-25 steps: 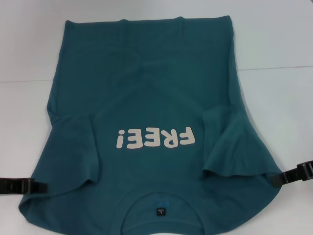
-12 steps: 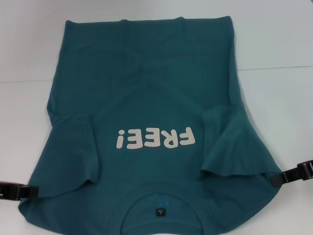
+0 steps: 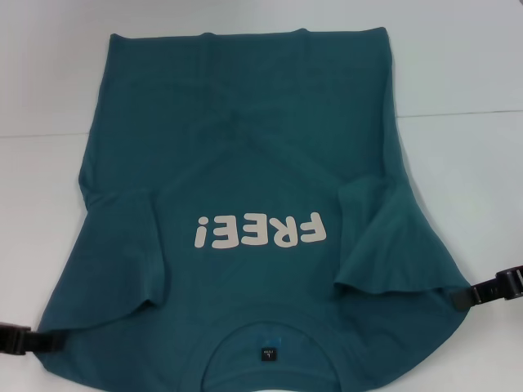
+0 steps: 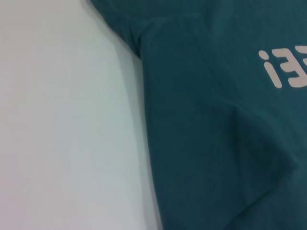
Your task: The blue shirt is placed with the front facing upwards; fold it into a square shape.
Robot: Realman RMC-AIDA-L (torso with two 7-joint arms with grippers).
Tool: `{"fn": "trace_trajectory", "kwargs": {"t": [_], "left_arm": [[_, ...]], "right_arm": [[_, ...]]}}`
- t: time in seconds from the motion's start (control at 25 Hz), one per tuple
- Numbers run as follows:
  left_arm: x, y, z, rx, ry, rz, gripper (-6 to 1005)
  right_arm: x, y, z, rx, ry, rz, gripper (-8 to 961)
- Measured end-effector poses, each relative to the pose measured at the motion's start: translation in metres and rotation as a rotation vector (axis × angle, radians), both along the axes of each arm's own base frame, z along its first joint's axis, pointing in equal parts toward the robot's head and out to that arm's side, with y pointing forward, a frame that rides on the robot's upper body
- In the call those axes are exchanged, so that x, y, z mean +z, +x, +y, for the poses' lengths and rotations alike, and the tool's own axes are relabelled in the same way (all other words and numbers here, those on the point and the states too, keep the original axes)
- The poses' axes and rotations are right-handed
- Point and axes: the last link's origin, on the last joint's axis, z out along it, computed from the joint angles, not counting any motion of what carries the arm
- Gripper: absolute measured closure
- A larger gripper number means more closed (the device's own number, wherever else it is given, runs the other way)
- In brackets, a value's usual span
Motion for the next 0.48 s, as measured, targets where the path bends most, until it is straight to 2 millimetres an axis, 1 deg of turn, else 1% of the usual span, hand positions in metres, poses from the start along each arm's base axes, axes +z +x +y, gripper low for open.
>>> {"fn": "trace_trajectory", "kwargs": {"t": [0.4,0.48], "left_arm": [[-0.007,-0.0037,0.0023,0.006,-0.016,0.043,355],[-0.0083,-0.0043,0.0032,0.009,-0.014,0.04,132]], "right_arm": [[0.0023,-0.0001,0.0006,0.0,0.007,-0.007,917],[0.0022,0.0002,0.0004,-0.001,0.007,-0.007,917]]}}
